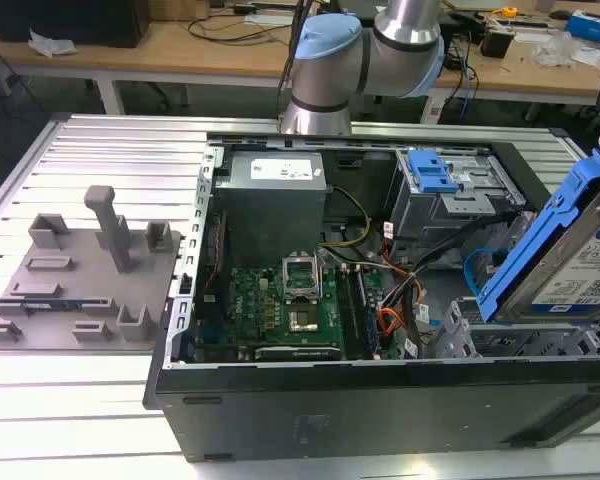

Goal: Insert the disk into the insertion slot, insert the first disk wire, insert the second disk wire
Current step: 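Insert the disk into the insertion slot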

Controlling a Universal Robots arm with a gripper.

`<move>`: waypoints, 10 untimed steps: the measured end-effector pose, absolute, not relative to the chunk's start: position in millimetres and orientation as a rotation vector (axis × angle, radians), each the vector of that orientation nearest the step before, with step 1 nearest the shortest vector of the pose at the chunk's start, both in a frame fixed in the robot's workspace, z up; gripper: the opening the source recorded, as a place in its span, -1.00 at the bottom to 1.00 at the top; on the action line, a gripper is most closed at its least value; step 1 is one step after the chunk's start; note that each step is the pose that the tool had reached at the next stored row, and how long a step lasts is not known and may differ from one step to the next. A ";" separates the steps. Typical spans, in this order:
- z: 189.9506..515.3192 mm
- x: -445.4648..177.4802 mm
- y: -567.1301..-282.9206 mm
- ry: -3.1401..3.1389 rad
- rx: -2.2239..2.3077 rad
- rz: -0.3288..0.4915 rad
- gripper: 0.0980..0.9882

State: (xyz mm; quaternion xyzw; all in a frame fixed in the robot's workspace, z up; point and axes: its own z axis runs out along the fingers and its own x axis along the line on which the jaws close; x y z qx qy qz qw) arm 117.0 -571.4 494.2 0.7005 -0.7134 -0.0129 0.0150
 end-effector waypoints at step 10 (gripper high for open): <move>494.3 117.0 -571.4 -2.221 2.180 -0.041 -0.40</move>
